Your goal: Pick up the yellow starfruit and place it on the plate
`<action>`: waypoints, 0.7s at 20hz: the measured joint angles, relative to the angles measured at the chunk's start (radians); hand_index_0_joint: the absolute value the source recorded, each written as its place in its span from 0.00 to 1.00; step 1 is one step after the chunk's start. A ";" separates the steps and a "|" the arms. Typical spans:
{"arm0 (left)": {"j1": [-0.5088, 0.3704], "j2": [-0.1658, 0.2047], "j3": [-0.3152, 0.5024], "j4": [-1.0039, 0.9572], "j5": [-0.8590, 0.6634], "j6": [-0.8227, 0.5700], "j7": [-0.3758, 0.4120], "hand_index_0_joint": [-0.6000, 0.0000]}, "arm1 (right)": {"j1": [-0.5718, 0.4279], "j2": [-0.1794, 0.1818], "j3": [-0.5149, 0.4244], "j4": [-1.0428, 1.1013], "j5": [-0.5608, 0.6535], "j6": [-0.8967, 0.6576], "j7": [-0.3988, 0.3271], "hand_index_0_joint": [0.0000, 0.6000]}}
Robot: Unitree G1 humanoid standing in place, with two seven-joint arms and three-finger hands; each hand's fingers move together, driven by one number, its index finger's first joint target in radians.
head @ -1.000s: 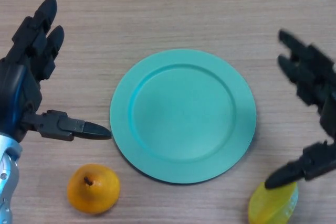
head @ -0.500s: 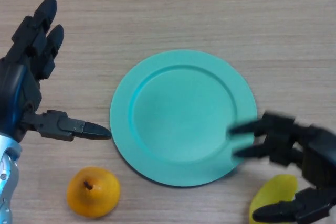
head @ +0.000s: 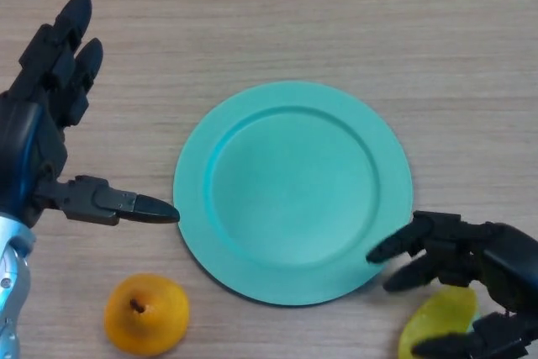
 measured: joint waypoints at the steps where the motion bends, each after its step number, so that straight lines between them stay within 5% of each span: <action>1: -0.001 0.000 0.000 0.000 0.000 0.000 0.000 1.00 | 0.000 0.000 0.000 0.014 0.000 -0.012 0.000 0.00; 14: -0.013 0.000 -0.001 0.000 -0.001 0.000 0.000 1.00 | -0.001 -0.005 -0.054 0.109 -0.042 -0.232 0.012 0.00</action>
